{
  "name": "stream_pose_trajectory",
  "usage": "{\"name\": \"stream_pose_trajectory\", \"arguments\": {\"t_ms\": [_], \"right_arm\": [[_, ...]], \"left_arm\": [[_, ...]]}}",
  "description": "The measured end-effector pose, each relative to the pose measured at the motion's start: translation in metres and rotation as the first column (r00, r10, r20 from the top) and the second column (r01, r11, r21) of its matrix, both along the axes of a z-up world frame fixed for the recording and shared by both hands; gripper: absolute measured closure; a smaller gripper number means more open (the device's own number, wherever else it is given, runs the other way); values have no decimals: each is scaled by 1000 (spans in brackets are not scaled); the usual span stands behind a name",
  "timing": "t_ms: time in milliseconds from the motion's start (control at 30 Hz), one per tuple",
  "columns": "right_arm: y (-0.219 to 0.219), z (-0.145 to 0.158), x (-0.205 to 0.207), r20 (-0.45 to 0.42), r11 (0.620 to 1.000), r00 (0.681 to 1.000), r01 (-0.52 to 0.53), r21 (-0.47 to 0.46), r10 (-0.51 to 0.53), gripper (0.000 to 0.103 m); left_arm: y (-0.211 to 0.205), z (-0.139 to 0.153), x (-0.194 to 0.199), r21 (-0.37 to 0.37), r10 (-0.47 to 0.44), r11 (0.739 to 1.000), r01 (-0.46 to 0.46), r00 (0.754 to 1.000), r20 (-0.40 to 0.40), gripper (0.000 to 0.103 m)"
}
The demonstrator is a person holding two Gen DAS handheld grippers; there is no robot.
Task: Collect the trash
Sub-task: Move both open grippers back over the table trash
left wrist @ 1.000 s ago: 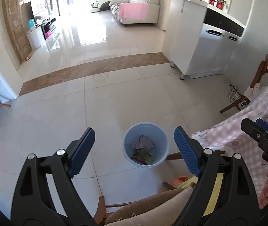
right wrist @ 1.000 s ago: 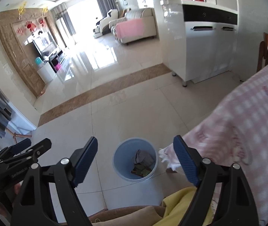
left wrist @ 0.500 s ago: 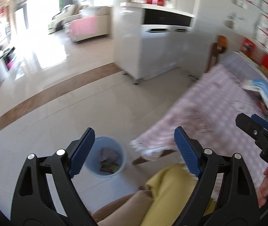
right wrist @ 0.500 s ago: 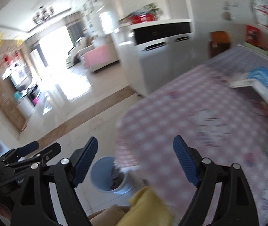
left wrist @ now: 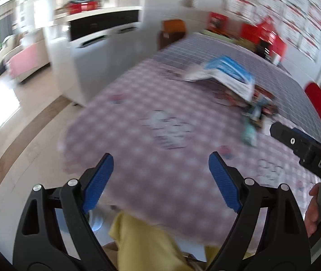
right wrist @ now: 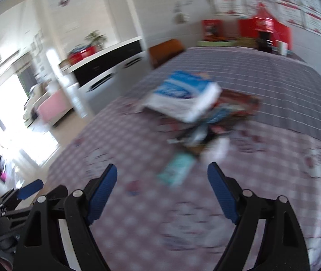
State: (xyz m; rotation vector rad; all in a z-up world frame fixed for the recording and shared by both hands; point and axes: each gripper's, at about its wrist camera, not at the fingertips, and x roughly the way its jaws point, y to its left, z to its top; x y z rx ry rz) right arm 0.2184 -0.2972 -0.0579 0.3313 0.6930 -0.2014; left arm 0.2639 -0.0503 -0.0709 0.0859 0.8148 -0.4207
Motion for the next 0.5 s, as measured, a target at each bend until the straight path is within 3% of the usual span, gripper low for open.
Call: {"name": "stream_pose_trajectory", "arguments": {"t_ms": [300,500], "right_arm": [[-86,-7,-43,-23,981,981,191,25,-191,22],[-115,-12,-56,-43,969,970,243,42,-241,22]], "left_arm": [[-108,-16,5,19,-223,974,224,974,-52,18],[-155,-28,20,108,-229,967,232,973,-41,19]]}}
